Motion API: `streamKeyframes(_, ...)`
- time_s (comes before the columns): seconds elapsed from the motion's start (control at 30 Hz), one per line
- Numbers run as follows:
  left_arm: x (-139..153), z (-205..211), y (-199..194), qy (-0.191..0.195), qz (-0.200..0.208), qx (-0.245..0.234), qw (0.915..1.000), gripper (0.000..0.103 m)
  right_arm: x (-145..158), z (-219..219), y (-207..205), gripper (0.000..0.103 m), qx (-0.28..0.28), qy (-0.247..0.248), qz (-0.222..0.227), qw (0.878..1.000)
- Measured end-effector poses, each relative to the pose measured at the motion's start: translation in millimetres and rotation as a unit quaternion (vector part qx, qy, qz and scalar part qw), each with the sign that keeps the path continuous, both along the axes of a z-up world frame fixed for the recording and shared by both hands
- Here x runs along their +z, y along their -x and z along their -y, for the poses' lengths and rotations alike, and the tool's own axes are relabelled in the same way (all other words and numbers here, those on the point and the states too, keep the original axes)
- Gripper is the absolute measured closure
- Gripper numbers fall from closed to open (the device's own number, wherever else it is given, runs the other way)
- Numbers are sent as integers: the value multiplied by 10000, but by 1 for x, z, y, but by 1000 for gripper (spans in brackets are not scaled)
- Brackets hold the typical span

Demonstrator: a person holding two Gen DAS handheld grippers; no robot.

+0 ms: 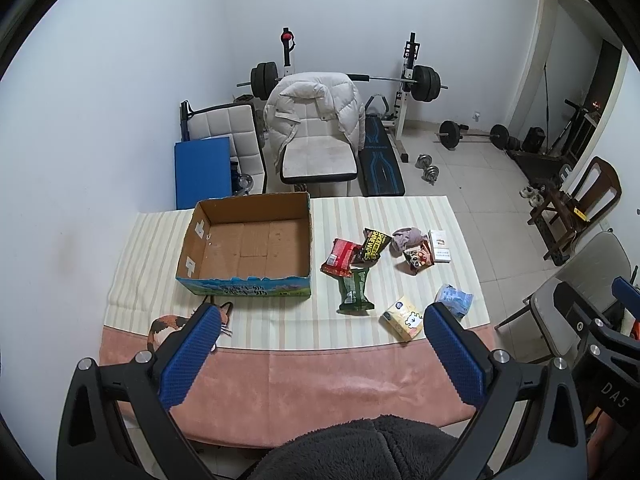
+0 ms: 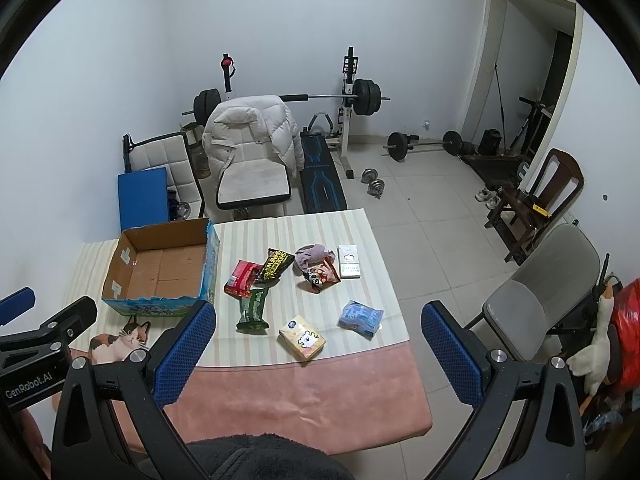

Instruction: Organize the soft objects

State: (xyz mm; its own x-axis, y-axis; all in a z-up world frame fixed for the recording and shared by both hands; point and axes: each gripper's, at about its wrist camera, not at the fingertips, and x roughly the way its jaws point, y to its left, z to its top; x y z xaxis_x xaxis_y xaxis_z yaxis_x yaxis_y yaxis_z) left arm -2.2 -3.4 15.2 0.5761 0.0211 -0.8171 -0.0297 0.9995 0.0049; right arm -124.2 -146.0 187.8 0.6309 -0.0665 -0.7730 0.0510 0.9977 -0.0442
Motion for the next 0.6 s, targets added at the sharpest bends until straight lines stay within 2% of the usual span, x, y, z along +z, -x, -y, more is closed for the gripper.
streamKeyframes(0.6,4,1,0,14,40,11,10000,0,1,0,0,0,0,-7,19,10000)
